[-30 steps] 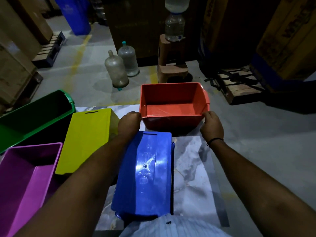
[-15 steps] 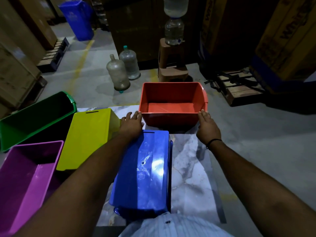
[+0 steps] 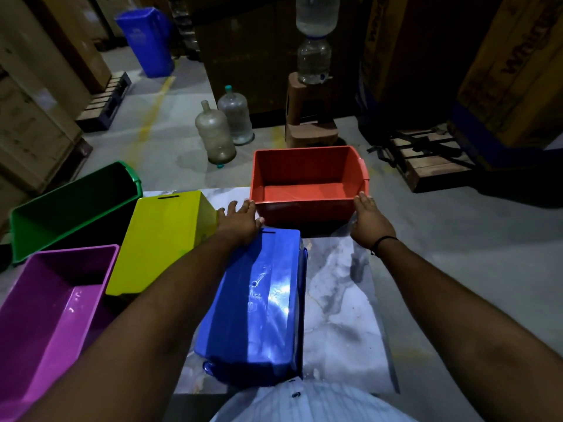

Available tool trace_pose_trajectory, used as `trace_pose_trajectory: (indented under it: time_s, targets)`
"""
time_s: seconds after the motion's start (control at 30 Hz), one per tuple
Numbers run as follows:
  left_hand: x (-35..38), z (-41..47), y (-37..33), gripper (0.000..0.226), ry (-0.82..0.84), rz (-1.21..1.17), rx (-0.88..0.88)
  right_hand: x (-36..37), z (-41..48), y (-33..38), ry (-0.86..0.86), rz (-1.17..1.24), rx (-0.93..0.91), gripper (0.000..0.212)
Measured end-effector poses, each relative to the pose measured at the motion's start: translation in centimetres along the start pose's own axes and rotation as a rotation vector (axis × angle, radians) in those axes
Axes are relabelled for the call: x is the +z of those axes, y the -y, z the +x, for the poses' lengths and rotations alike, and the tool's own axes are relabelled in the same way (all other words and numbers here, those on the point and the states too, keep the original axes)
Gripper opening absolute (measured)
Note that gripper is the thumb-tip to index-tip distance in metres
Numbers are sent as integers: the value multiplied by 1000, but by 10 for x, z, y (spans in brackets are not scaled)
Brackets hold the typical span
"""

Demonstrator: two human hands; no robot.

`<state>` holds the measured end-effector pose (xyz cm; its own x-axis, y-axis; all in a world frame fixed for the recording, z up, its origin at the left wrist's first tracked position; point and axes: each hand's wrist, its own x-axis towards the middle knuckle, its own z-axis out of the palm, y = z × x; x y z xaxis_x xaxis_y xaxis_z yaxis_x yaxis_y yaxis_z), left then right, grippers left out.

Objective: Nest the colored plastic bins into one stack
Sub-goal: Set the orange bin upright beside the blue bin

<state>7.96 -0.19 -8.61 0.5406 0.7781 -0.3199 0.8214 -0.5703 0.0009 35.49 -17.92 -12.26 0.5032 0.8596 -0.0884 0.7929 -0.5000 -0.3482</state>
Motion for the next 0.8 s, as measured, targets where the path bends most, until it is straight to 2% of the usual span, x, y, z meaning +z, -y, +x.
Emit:
trace_pose_trajectory:
  time_s: [0.13, 0.27, 0.4, 0.6, 0.8]
  targets:
    - [0, -1, 3, 66, -11, 55, 9, 1, -1, -7, -38, -13, -36, 71]
    - [2, -8, 0, 62, -116, 68, 36, 10, -12, -8, -135, -53, -60, 69]
    - [7, -15, 0, 57, -224, 136, 137, 20, -17, 2, -130, -84, -76, 76]
    - [12, -11, 2, 58, -141, 175, 207, 14, -15, 20, -55, -89, -7, 81]
    - [3, -11, 11, 57, -138, 124, 236, 11, -21, 26, -34, -110, 17, 78]
